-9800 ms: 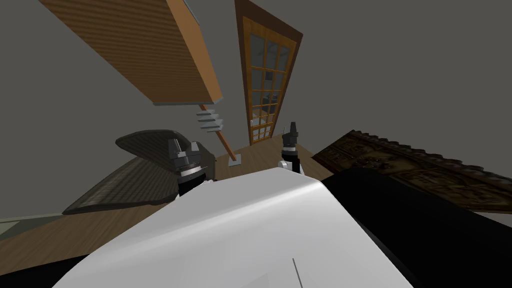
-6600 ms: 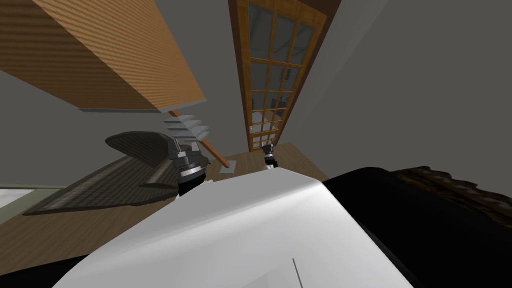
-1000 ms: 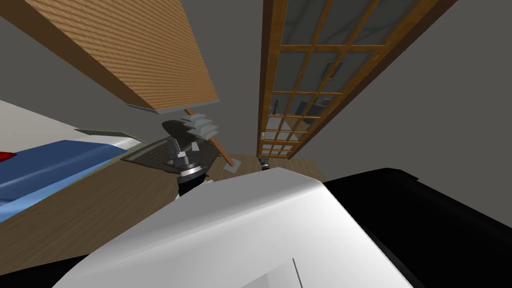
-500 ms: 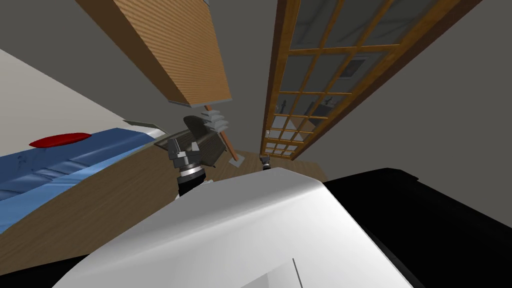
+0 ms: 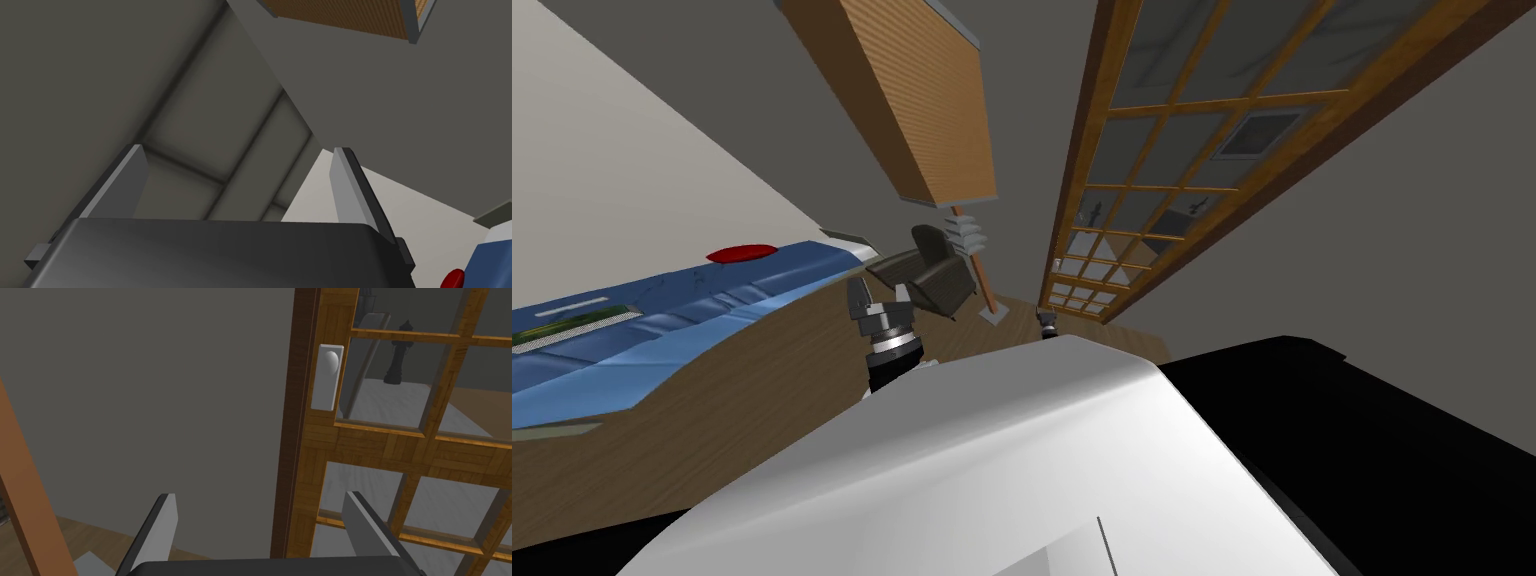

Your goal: Pull the door open

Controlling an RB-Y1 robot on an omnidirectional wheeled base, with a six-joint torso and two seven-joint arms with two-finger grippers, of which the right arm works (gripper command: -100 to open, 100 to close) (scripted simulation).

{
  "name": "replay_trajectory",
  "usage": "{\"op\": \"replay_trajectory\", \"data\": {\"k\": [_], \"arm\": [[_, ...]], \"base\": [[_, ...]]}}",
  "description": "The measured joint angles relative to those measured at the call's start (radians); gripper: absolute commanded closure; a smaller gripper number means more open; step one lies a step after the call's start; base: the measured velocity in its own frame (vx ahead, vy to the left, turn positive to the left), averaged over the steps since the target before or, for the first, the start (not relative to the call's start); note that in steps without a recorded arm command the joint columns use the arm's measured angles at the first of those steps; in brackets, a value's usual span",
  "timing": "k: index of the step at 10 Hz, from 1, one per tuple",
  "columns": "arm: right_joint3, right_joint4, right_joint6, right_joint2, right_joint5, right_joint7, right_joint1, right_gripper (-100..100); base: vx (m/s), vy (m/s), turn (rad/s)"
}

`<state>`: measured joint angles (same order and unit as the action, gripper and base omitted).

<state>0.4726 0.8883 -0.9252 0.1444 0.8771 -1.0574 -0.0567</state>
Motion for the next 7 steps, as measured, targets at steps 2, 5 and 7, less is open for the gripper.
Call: {"op": "replay_trajectory", "data": {"k": [2,5,7], "arm": [[-0.035,-0.019,-0.001,-0.002,-0.006,-0.013,0.007,-100],[-0.090,-0.028,0.006,-0.003,-0.014,-0.024,0.008,-100],[-0.126,-0.016,0.016,-0.002,-0.019,-0.023,-0.002,-100]], "base": [[-0.059,0.011,0.182],[-0.009,-0.002,0.120],[0.042,-0.018,0.120]]}}
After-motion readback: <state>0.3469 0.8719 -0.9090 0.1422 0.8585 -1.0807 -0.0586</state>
